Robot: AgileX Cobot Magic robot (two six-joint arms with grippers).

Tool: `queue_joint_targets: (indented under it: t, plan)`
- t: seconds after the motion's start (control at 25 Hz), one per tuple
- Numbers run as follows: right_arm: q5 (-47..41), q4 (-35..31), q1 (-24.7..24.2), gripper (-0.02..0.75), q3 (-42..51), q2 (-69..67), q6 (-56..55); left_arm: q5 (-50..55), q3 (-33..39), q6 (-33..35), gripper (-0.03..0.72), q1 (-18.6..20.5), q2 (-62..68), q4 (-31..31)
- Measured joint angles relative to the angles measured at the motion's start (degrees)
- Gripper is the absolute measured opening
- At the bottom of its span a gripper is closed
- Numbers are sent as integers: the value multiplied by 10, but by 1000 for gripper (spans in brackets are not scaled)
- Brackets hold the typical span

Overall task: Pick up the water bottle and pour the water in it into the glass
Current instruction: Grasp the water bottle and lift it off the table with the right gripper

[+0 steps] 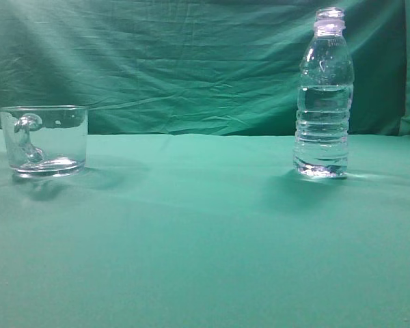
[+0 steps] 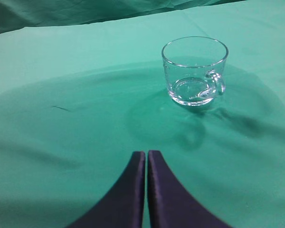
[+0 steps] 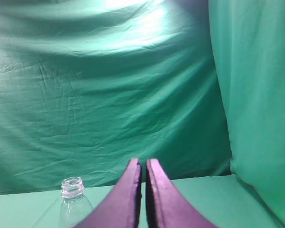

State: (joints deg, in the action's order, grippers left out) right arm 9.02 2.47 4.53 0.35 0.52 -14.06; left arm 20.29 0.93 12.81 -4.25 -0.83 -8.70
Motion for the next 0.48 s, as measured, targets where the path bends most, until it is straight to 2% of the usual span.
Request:
queue_joint_targets:
  t: [0.24, 0.36, 0.48]
  plan:
    - [-138, 0, 0, 0, -152, -55, -2, 0, 0, 0, 0, 0, 0, 0]
    - [-183, 0, 0, 0, -204, -99, -2, 0, 0, 0, 0, 0, 0, 0]
    - [-192, -3, 0, 0, -218, -135, -2, 0, 0, 0, 0, 0, 0, 0]
